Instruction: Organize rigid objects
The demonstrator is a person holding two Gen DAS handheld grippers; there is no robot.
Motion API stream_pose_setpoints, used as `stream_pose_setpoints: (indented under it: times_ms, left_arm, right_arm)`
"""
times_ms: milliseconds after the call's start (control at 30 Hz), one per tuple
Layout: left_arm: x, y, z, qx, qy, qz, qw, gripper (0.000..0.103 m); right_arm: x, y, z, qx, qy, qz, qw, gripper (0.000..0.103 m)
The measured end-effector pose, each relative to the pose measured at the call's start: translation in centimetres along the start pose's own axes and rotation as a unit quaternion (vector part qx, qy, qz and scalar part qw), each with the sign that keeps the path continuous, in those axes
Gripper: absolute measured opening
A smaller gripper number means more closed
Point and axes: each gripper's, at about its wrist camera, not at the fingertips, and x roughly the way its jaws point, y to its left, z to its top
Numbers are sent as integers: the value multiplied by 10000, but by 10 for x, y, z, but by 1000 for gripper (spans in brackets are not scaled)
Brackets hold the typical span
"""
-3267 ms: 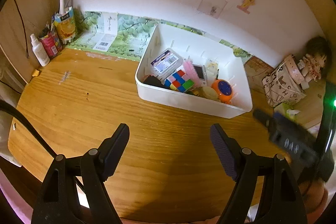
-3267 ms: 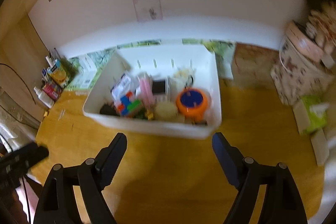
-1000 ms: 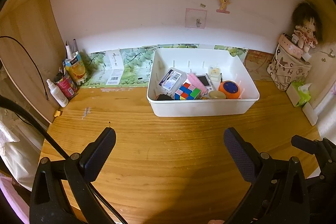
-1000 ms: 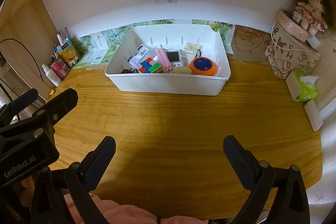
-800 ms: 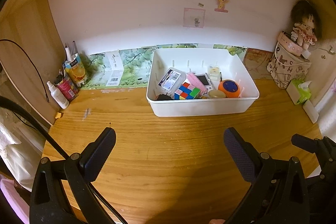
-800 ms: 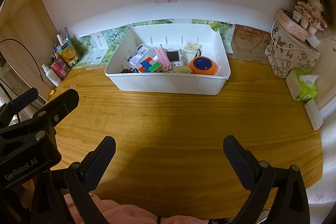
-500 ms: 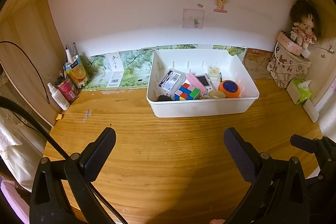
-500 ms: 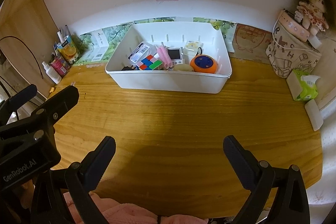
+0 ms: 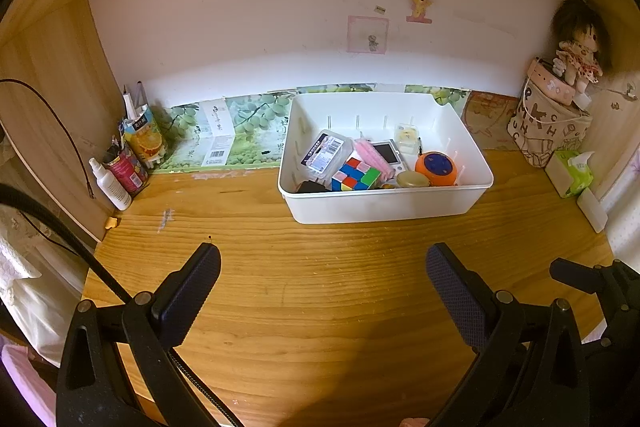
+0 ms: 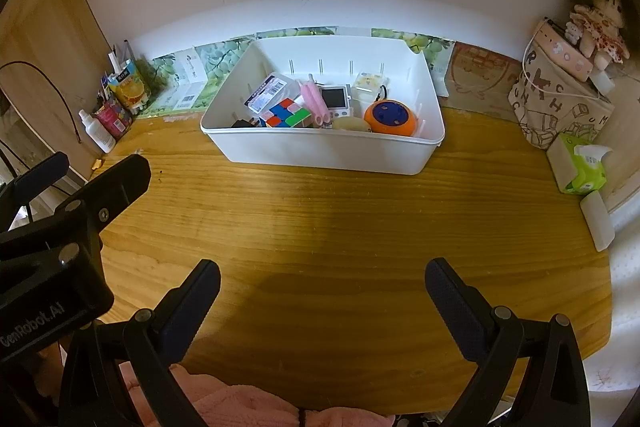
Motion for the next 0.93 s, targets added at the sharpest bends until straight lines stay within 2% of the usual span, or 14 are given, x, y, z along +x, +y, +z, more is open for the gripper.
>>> stream_pose_setpoints:
  times_ms: [933]
  left_arm:
    - [4, 1, 1, 0, 50, 13, 10000, 102]
  right_arm:
    - [5, 2, -1, -33, 102, 23, 9999, 103]
